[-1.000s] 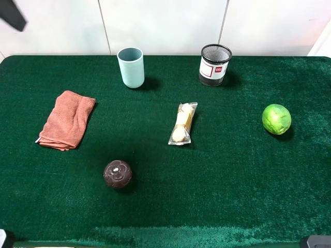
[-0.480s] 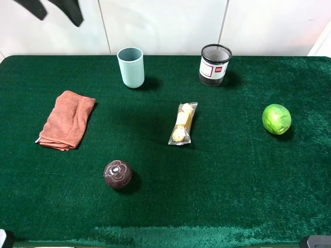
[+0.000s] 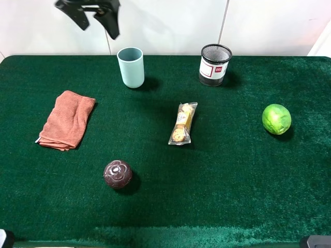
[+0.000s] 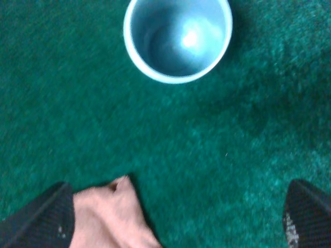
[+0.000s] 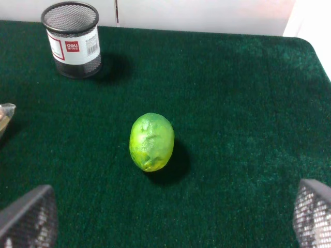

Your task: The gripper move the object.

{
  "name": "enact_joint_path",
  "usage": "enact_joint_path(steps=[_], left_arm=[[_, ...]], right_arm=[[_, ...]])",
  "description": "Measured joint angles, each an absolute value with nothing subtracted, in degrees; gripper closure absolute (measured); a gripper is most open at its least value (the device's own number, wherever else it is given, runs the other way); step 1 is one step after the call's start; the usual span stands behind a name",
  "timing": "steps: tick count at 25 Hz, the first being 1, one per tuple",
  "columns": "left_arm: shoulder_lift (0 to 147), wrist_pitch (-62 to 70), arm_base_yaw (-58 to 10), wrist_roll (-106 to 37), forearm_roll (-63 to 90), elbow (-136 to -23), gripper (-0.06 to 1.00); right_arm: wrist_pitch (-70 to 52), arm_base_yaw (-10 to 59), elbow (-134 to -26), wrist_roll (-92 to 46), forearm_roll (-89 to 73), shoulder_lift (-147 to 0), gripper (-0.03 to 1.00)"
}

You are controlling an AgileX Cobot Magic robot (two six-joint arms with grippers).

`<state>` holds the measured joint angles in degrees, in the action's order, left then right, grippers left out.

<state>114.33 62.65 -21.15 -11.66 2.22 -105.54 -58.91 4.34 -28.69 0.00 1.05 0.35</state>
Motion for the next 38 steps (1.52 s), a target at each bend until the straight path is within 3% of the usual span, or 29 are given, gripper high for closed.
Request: enact_joint_path(steps=[12,38], left_arm=[[126.80,60.36,-25.60,-14.67,3.02,-116.26,0.14],[136.57,56.15,-26.98,-17.54,0.88,-117.92,0.14]], right_arm=[[-58.91,4.34,-28.69,0.00,1.05,0.35,0.27],[-58.86,4.34,-28.69,0.00,1.05,0.35,0.27]])
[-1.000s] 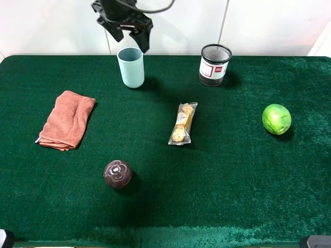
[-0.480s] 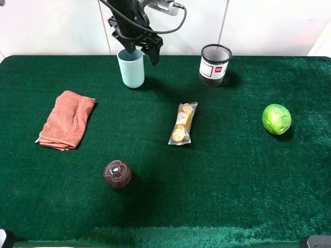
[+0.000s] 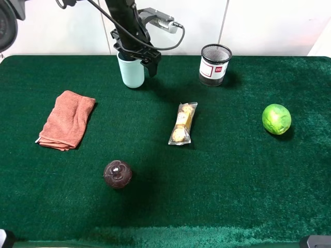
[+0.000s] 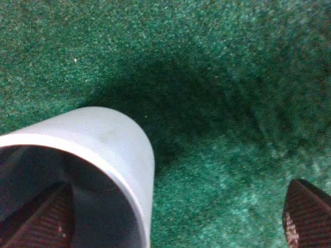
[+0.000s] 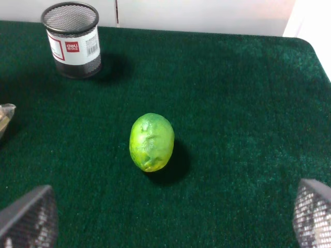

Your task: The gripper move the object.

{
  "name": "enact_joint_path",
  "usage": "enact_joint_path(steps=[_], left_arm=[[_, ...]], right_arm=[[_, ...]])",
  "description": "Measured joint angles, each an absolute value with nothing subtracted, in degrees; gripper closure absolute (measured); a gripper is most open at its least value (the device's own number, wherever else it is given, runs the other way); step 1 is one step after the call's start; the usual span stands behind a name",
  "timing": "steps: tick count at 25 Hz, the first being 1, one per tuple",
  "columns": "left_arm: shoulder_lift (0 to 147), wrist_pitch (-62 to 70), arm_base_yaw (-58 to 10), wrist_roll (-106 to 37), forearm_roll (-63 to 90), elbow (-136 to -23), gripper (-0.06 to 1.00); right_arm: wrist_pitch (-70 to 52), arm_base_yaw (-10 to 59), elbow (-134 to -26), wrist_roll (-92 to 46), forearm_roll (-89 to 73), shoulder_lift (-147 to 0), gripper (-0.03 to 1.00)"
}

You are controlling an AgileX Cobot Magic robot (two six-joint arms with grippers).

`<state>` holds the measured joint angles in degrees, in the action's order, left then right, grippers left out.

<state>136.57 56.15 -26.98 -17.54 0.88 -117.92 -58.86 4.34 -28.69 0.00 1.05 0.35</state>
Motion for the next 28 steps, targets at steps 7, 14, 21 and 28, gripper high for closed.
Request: enact_joint_path(steps=[7,14,21,28], left_arm=[[139.05,55.90,-26.98,-17.58,0.47,-117.92,0.14],[140.17,53.83,-26.98,-17.58,0.47,-117.92,0.14],[140.17,53.03,-26.98,-17.64,0.47,-117.92,0.23],[140.17,52.93,-26.98,-17.64,0.60,-117.92,0.47]], right_arm=[[-58.86,4.34,-28.69,0.00,1.05,0.35,0.27],[-58.86,4.34,-28.69,0.00,1.05,0.35,0.27],[-58.86,4.34,-28.69,0.00,1.05,0.35,0.27],[-58.86,4.34,-28.69,0.00,1.05,0.35,0.27]])
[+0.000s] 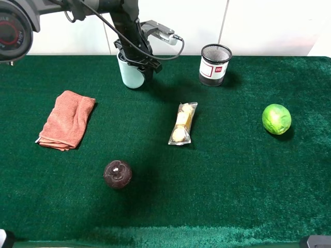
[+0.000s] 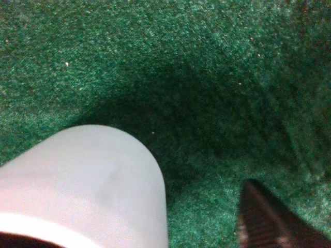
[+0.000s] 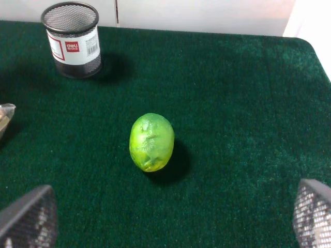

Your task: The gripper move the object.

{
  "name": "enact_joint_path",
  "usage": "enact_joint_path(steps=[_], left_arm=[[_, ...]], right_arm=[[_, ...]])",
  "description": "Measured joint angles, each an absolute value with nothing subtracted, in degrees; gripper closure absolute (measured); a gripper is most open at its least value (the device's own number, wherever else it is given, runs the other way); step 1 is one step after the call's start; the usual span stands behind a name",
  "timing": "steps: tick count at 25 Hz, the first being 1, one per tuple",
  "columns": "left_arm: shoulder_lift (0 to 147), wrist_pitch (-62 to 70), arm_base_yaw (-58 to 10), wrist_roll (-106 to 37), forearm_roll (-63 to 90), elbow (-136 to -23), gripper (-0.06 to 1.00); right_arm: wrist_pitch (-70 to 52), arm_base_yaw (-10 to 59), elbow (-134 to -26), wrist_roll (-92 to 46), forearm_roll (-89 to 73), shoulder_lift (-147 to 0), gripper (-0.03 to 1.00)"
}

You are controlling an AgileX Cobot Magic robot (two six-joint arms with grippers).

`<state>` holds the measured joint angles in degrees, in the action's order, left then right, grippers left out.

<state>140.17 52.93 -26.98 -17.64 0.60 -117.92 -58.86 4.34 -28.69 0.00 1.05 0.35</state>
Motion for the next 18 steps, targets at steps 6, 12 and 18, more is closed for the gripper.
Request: enact_joint_path(steps=[6,12,18], left_arm=[[140.17,52.93,-26.98,-17.64,0.60,-117.92,0.74],[140.17,52.93,-26.98,-17.64,0.33,-118.09,0.85],[140.17,52.93,-26.98,-17.64,0.33,-118.09,0.85]], right_arm=[[-58.86,4.34,-28.69,0.00,1.05,0.35,0.27],[-58.86,4.34,-28.69,0.00,1.05,0.35,0.27],[-58.86,4.34,-28.69,0.00,1.05,0.35,0.27]])
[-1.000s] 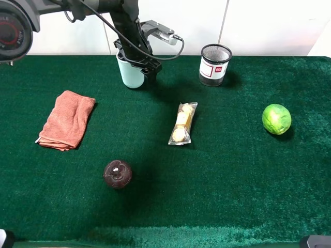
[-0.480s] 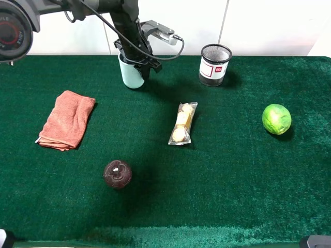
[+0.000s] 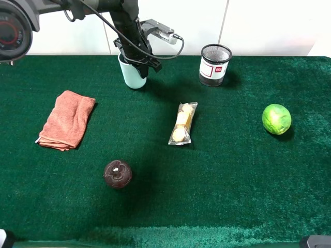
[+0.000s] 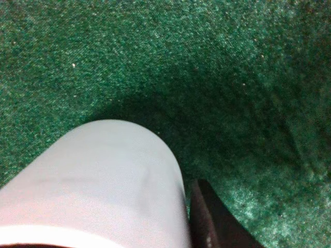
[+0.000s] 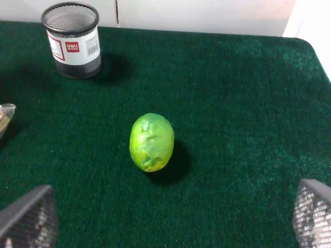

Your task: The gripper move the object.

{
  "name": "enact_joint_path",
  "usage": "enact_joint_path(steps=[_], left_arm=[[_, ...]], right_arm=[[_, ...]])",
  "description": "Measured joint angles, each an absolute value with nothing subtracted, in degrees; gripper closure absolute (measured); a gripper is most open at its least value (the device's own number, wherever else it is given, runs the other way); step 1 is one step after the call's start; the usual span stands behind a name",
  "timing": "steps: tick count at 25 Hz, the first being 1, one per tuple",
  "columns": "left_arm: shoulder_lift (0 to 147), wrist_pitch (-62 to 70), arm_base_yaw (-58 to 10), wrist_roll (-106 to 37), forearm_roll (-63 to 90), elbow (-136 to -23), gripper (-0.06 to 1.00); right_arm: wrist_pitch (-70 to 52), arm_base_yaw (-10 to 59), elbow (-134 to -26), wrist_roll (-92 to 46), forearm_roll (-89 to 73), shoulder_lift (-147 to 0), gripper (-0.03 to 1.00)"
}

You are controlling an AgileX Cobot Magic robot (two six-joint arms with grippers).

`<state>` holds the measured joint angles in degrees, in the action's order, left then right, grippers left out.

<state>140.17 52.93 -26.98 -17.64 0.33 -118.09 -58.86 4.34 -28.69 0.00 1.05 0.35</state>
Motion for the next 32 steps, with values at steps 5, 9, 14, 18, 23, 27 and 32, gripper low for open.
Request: enact_joint_path(steps=[5,9,14,18,23,27,32], left_arm=[[140.17,53.15,-26.98,-17.64,0.00,-118.44,0.85],[140.17,54.37,-26.98,-17.64,0.33,-120.85,0.85],[140.17,57.99,-26.98,-17.64,0.38,-124.60,0.85],[139.09,59.55,-26.98,-17.64,0.38,-125.17,0.85],[137.01,63.83,-27.06,-16.79,0.36,-125.41,0.85],[135.67,66.15,-28.06,-15.74,0.00,-125.41,0.85],[133.85,66.33,-30.25,-15.00,0.00,-125.41,0.85]], right_arm=[[-58.86,4.34,-28.69,0.00,1.05,0.35,0.27],[-58.86,4.34,-28.69,0.00,1.05,0.35,0.27],[-58.86,4.34,-28.69,0.00,1.05,0.35,0.27],[-58.86,4.34,-28.69,0.00,1.05,0.35,0.27],[-58.86,4.34,-28.69,0.00,1.05,0.35,0.27],[-58.81,4.34,-28.69,0.00,1.05,0.35,0.27],[-58.63,4.34,-28.69,0.00,1.05,0.35,0.27]])
